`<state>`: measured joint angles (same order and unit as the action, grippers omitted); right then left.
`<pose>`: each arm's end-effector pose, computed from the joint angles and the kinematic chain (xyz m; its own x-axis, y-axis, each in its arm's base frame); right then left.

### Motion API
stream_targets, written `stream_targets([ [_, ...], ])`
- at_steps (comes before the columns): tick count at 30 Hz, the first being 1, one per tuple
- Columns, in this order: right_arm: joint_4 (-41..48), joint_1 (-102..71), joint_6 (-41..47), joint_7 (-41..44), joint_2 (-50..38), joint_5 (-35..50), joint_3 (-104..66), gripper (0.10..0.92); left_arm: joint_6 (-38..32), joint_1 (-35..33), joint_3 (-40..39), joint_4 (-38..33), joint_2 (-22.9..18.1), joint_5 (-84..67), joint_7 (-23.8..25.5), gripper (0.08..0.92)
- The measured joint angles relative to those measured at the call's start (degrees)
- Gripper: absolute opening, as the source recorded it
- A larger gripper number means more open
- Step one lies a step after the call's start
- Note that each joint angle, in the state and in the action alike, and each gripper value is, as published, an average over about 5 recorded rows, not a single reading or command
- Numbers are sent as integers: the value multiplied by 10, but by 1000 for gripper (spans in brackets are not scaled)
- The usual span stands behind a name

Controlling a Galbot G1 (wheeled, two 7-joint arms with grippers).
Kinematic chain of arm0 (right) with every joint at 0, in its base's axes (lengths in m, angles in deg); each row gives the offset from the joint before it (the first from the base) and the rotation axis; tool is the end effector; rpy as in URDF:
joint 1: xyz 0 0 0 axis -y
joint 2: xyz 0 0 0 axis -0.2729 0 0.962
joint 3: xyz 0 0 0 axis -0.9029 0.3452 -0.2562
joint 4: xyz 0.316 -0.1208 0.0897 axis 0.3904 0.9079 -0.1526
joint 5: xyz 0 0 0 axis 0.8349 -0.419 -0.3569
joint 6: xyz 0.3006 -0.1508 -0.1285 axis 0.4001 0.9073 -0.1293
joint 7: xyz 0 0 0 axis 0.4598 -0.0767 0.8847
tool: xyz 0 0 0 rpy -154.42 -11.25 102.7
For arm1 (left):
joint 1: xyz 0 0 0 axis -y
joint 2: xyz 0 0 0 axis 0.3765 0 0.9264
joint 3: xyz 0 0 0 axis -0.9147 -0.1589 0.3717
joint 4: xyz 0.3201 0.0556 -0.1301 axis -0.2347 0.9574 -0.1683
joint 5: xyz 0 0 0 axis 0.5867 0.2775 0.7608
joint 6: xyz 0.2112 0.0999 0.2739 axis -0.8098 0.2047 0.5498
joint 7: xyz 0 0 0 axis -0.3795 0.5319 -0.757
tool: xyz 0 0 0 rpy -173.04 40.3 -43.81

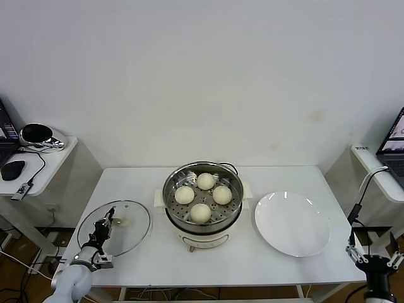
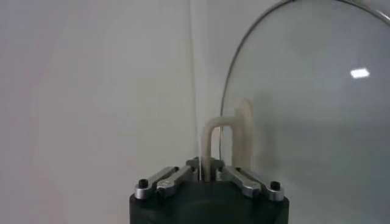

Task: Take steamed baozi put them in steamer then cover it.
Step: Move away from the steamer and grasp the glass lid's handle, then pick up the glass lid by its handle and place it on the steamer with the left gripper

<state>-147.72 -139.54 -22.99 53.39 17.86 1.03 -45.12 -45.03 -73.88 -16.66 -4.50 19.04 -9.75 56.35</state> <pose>0.1233 -0.1784 -0.3356 -0.9380 0.3153 -0.1442 0.3443 0.8959 -0.2808 0.3084 0.1894 -0.4208 -0.9861 0.0131 0.1655 0.1652 -0.0195 0.9861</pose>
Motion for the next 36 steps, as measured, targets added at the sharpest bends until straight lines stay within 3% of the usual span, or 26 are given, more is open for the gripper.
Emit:
stream_targets([
  [10, -1, -1, -5, 1, 2, -11, 18, 823, 53, -59, 34, -110, 17, -58, 5, 136],
  [23, -17, 0, 1, 4, 8, -25, 47, 823, 182, -103, 54, -299, 47, -72, 70, 136],
  [29, -17, 6, 4, 3, 14, -35, 60, 823, 229, -91, 20, -357, 68, -77, 96, 136],
  [36, -8, 19, 9, -6, 21, -54, 71, 823, 281, -25, -77, -370, 78, -71, 125, 136],
])
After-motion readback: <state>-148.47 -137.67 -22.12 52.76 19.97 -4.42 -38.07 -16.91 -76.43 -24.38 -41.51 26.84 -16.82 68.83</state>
